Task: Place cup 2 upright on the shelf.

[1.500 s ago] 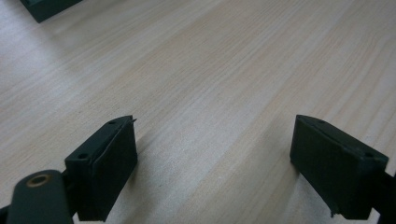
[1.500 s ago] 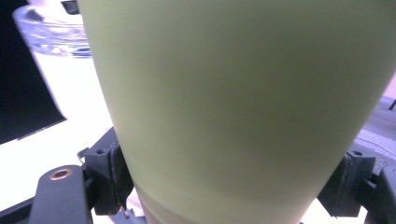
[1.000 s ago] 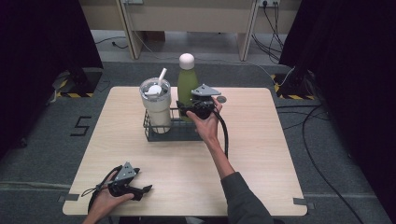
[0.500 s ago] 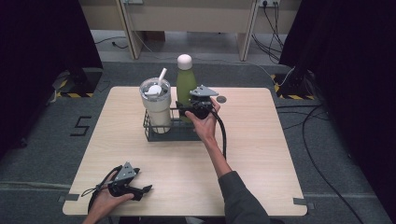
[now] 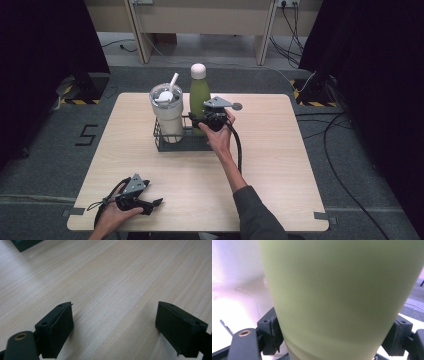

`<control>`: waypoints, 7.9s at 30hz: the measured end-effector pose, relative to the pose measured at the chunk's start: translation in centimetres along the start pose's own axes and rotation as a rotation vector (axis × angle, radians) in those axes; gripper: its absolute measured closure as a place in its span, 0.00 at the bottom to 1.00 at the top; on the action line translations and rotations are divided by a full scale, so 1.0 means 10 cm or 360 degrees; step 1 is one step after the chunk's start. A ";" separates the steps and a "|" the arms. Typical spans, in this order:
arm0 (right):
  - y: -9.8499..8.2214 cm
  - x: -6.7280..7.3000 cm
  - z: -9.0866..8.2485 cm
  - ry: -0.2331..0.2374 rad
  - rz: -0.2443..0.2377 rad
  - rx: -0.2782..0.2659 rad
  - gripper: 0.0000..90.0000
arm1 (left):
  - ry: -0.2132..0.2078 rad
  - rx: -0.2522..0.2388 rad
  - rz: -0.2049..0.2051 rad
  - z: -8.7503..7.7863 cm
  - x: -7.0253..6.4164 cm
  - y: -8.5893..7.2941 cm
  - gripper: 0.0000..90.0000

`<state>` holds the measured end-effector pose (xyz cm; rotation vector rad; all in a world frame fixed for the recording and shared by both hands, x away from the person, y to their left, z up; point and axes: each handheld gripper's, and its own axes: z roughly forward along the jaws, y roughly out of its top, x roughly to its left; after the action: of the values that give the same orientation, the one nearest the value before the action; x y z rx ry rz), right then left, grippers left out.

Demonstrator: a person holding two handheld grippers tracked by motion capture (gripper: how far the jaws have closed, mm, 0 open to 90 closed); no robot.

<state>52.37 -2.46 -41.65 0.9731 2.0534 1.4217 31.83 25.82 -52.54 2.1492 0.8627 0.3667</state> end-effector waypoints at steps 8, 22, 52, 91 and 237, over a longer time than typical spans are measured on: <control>-0.09 0.00 0.02 0.0004 -0.0002 0.0018 0.23 | 0.0001 -0.0003 0.0000 0.00 0.00 0.00 0.16; -0.19 0.01 0.04 0.0008 -0.0009 0.0029 0.23 | 0.0001 -0.0003 0.0001 0.00 0.00 0.00 0.16; -0.32 0.01 -0.03 0.0035 -0.0020 0.0005 0.18 | 0.0002 -0.0002 0.0002 0.00 0.00 0.00 0.16; -0.33 0.04 -0.52 0.0063 -0.0042 -0.0067 0.17 | 0.0003 -0.0004 0.0003 0.00 0.00 0.00 0.16; -1.73 0.19 -1.96 0.0022 -0.0027 0.0443 0.18 | 0.0001 0.0001 0.0007 -0.01 0.00 -0.01 0.16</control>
<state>32.23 -16.70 -50.61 1.0527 2.3069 1.1563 31.78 25.89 -52.55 2.1517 0.8588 0.3692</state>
